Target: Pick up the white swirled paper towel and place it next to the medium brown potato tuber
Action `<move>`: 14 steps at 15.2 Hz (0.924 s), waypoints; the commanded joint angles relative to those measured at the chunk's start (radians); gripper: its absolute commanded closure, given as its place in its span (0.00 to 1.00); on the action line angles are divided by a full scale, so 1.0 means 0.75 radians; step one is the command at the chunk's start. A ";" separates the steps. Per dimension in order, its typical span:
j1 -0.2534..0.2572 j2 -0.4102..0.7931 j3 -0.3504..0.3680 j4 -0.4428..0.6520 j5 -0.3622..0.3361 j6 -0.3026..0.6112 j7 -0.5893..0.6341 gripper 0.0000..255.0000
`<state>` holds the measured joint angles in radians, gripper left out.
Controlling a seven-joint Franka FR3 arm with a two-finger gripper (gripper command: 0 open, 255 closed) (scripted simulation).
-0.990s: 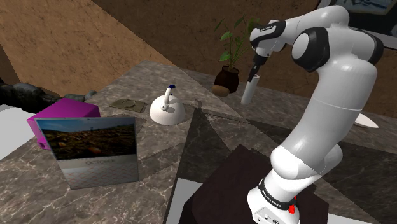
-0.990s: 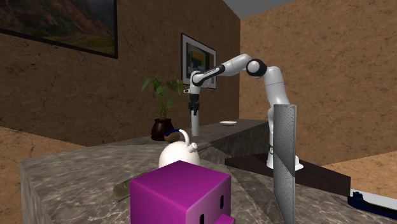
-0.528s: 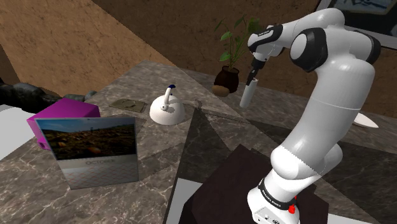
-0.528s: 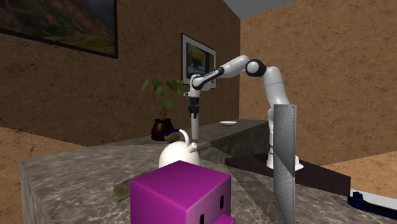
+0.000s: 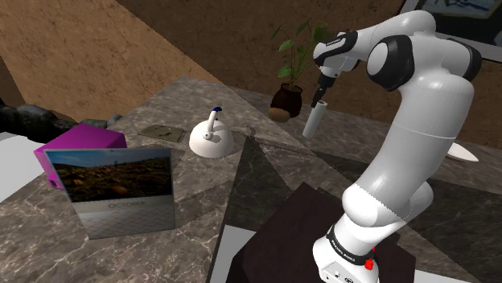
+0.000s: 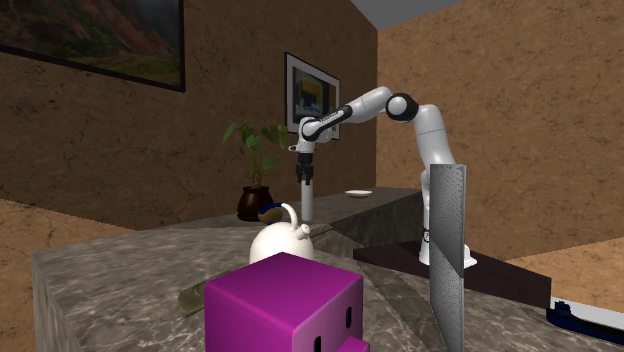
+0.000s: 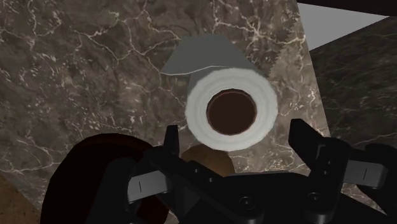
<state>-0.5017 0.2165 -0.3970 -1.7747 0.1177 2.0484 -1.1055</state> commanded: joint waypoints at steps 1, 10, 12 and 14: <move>0.000 0.000 0.000 0.000 0.000 0.000 0.000 0.00; 0.003 -0.048 -0.007 0.109 -0.026 -0.153 0.017 0.00; 0.003 -0.048 -0.007 0.109 -0.026 -0.153 0.017 0.00; 0.003 -0.048 -0.007 0.109 -0.026 -0.153 0.017 0.00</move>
